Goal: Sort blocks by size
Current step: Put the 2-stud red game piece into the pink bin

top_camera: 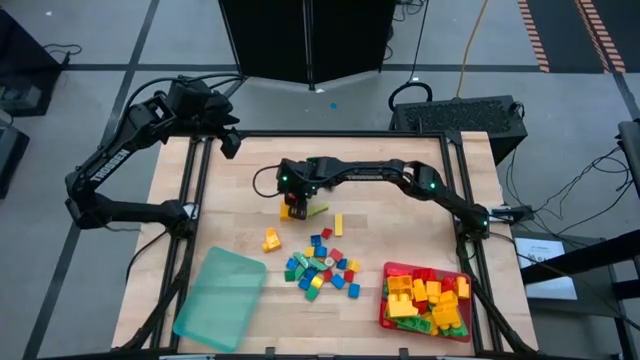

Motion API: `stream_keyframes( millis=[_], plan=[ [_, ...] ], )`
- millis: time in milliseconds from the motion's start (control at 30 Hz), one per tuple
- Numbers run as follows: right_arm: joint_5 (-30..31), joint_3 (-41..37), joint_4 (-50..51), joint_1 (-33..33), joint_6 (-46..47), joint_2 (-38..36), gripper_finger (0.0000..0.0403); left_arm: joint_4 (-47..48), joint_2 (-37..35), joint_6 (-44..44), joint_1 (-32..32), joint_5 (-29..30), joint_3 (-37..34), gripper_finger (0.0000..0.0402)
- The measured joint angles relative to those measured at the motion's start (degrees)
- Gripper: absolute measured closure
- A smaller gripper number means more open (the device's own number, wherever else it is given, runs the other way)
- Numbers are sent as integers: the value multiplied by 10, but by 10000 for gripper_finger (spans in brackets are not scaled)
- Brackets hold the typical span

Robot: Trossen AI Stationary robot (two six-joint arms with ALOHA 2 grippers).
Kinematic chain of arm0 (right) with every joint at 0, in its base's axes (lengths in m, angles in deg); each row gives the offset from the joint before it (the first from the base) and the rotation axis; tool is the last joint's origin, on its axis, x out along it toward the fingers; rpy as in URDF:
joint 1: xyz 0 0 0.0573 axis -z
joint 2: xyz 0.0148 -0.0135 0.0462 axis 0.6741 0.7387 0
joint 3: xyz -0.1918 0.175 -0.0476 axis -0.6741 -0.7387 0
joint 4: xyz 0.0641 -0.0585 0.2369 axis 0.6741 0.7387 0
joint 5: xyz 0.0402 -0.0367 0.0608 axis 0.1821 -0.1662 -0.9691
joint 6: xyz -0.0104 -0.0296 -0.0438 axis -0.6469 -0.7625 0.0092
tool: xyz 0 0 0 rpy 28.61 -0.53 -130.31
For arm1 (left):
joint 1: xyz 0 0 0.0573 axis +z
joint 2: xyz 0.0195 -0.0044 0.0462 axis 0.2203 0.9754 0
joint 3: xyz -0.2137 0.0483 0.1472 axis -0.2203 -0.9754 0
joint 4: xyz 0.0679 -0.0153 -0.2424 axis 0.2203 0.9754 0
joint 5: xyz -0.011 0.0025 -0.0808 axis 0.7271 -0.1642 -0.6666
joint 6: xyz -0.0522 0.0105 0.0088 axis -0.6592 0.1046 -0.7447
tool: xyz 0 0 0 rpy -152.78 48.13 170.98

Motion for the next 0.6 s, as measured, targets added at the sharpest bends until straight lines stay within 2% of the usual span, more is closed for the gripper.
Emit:
stream_keyframes(
  millis=[100, 300, 600],
  plan=[
    [-18, 0, 2, 3, 6, 0, 263, 0, 0, 1, 0, 0, 0, 146],
    [-20, -1, 9, 3, 12, -3, 389, 0, 0, 1, 0, 0, 0, 146],
    [-17, -5, 23, 3, 15, -31, 400, 0, 0, 2, 0, 0, 0, 146]
  ],
)
